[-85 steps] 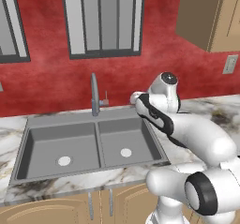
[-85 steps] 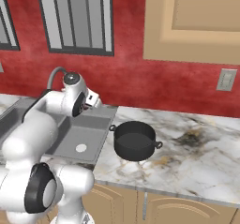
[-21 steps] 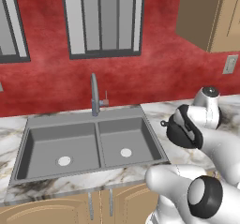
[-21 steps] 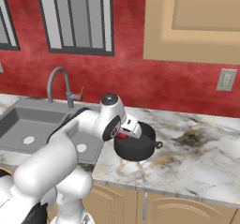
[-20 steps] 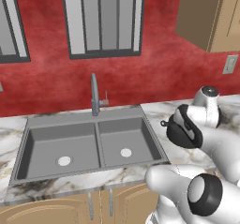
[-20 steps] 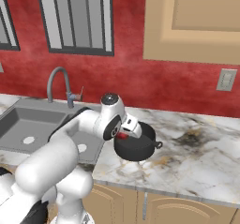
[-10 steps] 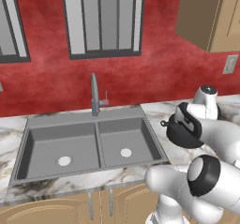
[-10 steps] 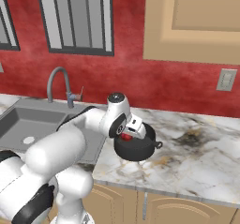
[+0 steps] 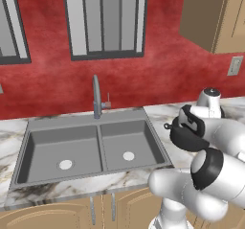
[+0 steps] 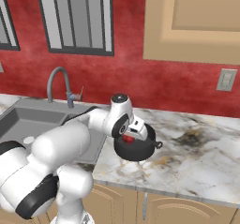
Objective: Dump the bell pepper from the pot into the sink. Then turn on the water and wash the bell pepper. Then turn off the water and put the bell pepper back in the pot.
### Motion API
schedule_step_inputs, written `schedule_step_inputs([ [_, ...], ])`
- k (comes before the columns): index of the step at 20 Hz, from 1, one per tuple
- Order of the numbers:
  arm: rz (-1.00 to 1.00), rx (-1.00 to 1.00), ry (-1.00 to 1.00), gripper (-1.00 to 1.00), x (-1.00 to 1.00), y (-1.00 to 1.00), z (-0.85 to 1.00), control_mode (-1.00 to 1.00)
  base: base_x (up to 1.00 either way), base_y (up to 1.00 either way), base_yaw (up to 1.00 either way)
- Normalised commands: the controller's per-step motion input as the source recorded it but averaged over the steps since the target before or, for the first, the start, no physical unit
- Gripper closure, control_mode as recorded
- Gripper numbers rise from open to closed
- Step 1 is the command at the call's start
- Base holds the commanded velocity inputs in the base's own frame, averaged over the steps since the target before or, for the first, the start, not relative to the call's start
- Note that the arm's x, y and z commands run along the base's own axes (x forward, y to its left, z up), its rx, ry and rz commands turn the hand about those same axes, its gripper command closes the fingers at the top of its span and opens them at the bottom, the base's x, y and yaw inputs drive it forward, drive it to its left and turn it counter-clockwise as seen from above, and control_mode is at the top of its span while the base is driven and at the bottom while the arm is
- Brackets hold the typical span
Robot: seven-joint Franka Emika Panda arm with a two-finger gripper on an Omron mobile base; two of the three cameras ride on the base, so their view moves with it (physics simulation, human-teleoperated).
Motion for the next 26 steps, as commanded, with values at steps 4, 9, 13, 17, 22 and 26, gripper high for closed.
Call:
schedule_step_inputs([
  [4,0.0,0.0,0.03,1.0,0.03,-0.03,-0.16,-1.0,0.0,0.0,0.0],
  [9,0.0,0.0,0.01,1.0,0.0,0.0,-0.12,-1.0,0.0,0.0,0.0],
  [13,0.0,0.01,0.0,1.0,0.0,-0.02,-0.04,-1.0,0.0,0.0,0.0],
  [17,0.0,0.01,0.01,1.0,0.0,-0.01,-0.02,-1.0,0.0,0.0,0.0],
  [22,0.0,0.0,0.02,-1.0,0.0,0.0,-0.03,-1.0,0.0,0.0,0.0],
  [26,0.0,0.0,0.0,-1.0,0.0,-0.02,0.0,-1.0,0.0,0.0,0.0],
])
